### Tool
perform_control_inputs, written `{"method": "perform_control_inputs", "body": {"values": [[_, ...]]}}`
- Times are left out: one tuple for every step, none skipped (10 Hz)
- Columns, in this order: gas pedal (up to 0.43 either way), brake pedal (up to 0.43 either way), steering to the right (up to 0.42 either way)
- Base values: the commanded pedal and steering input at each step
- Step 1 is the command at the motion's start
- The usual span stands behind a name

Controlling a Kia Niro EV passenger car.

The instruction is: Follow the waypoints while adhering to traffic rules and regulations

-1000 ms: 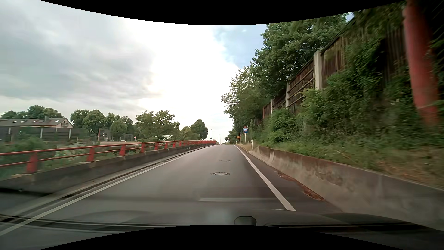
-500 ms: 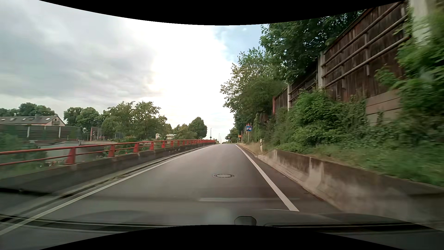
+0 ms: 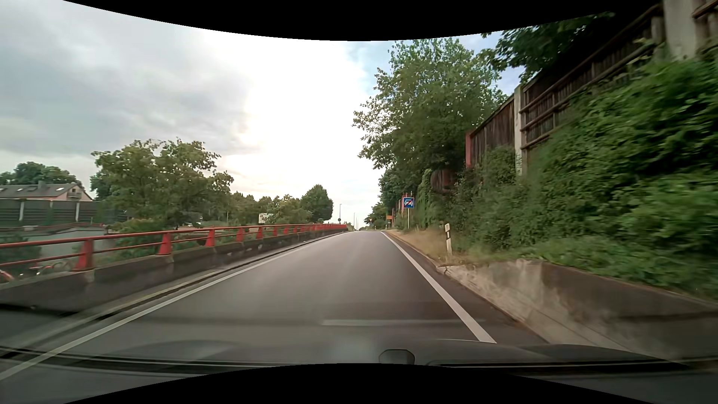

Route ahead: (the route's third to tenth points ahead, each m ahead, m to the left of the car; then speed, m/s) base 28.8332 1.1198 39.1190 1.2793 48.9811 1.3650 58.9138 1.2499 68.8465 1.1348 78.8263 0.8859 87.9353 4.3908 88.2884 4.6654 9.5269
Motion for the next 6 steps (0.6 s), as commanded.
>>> {"method": "perform_control_inputs", "body": {"values": [[0.0, 0.0, -0.001], [0.0, 0.0, 0.0], [0.0, 0.0, 0.0], [0.0, 0.0, 0.0], [0.0, 0.0, 0.0], [0.0, 0.0, 0.0]]}}
